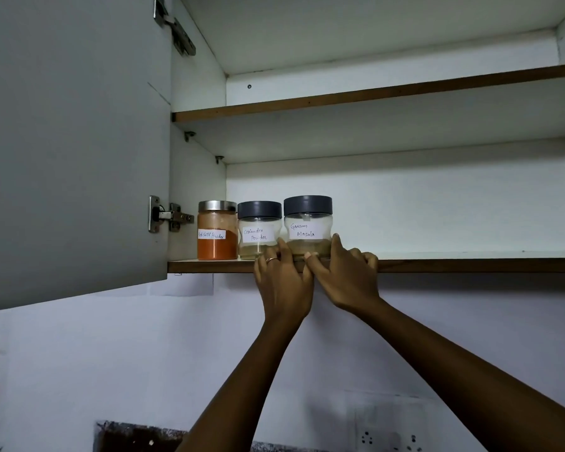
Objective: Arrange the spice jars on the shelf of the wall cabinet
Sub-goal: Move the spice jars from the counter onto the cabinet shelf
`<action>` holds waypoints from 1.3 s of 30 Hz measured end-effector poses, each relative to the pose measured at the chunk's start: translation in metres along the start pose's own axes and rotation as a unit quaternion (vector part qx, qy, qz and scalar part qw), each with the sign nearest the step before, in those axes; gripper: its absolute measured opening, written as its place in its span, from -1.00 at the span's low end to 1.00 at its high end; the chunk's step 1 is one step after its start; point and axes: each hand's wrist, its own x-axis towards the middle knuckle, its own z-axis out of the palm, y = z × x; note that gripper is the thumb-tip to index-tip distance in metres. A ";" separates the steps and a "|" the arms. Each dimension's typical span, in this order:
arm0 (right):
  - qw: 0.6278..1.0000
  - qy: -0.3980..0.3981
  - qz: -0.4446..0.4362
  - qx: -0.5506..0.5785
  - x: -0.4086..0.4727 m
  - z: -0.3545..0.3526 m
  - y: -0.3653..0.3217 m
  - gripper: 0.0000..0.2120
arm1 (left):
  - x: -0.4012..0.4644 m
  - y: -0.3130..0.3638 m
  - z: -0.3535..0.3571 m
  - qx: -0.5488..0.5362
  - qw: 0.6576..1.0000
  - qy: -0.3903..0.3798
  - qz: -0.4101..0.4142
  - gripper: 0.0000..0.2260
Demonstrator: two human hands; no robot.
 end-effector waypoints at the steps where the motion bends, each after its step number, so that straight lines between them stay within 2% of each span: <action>1: 1.000 -0.001 0.001 -0.007 0.000 0.001 -0.001 -0.39 | -0.001 -0.001 0.000 0.008 1.000 0.002 0.005 -0.46; 5: 1.000 -0.012 0.006 -0.012 0.000 0.001 -0.004 -0.30 | -0.001 -0.003 0.002 0.013 1.000 0.013 0.009 -0.49; 15: 1.000 -0.024 0.011 0.002 0.000 0.002 -0.002 -0.27 | -0.004 -0.005 0.007 0.017 0.999 0.028 0.016 -0.50; 24: 0.998 0.009 -0.070 -0.002 -0.022 -0.004 0.019 -0.33 | -0.023 -0.018 0.000 -0.007 0.993 0.079 0.087 -0.49; 28: 0.988 -0.011 -0.136 -0.072 -0.049 -0.020 0.046 -0.35 | -0.047 -0.021 -0.001 -0.010 0.992 0.078 0.097 -0.45; 32: 0.973 -0.033 -0.165 -0.161 -0.078 -0.044 0.076 -0.41 | -0.082 -0.021 0.002 0.015 0.987 0.072 0.142 -0.52; 37: 0.924 -0.121 -0.216 -0.291 -0.122 -0.085 0.138 -0.48 | -0.137 -0.010 0.021 -0.038 0.982 0.000 0.185 -0.62; 39: 0.913 -0.142 -0.208 -0.321 -0.139 -0.102 0.165 -0.50 | -0.159 -0.001 0.031 -0.061 0.980 -0.031 0.188 -0.64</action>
